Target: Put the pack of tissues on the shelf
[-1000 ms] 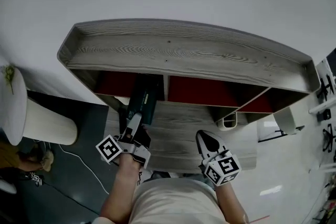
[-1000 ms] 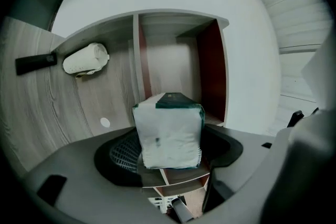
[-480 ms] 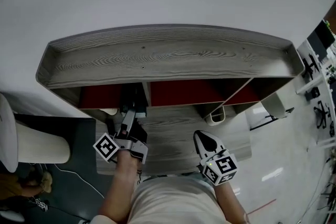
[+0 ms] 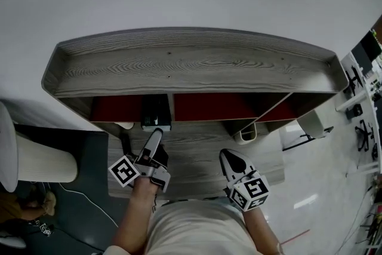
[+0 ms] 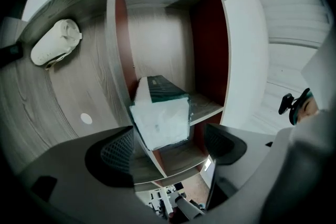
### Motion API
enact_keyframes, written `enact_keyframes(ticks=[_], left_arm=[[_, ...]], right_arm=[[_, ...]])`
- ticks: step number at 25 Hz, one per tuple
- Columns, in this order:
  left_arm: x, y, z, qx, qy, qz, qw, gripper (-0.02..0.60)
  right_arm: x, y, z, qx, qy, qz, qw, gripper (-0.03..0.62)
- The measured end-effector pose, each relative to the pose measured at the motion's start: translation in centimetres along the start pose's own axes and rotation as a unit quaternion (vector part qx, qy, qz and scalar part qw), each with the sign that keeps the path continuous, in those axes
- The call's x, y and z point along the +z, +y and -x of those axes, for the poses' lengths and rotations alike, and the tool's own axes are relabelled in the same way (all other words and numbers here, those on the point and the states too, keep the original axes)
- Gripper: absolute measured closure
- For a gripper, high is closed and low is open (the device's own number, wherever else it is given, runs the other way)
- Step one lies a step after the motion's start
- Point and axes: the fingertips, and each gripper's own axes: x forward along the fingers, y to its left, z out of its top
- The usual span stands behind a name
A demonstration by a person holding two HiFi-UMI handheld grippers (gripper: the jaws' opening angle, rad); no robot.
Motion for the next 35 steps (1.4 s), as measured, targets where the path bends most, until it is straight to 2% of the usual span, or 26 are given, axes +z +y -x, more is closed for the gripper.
enact_keyframes(ticks=[3,6,9,15,19,26,29,31,33,35], left_arm=[[0.5,1.3,1.1,0.009,-0.021,0.028,0.9994,0.169],[0.6,2.9,1.9,0.025,-0.030,0.042,0.9984,0.222],[0.9,4.0,2.0,0.036,-0.034,0.039,0.9980,0.278],[1.6,3.8,0.7,0.027,-0.028,0.026,0.9989,0.282],[1.5,4.1,0.8,0.026,-0.030,0.031,0.9987,0.274],[1.3,3.9,1.6,0.038,-0.034,0.020,0.9985,0.273],[0.8,3.2,2.6,0.042,-0.032,-0.003,0.9986,0.275],[0.2,2.7,3.5,0.052,-0.021,-0.038,0.9977,0.279],[-0.3,2.6,4.8,0.081,-0.002,-0.097,0.9920,0.308],[-0.6,2.3,6.1,0.112,0.015,-0.165,0.9798,0.362]], right_arm=[[-0.1,0.4,-0.4,0.007,0.004,0.001,1.000,0.563],[-0.2,0.6,-0.7,0.013,0.007,0.004,1.000,0.563],[-0.5,0.2,-0.6,0.010,0.011,0.002,1.000,0.563],[-0.6,-0.8,-0.2,-0.004,0.011,-0.005,1.000,0.563],[-0.7,-1.1,-0.1,-0.006,0.011,-0.005,1.000,0.563],[-0.7,-0.6,-0.5,0.015,0.014,-0.004,1.000,0.563],[-0.4,0.1,-1.2,0.038,0.013,0.000,0.999,0.563],[-0.2,0.9,-1.7,0.057,0.012,0.005,0.998,0.563],[0.1,1.6,-2.1,0.077,0.012,0.011,0.997,0.563],[0.4,2.3,-2.5,0.096,0.011,0.017,0.995,0.563]])
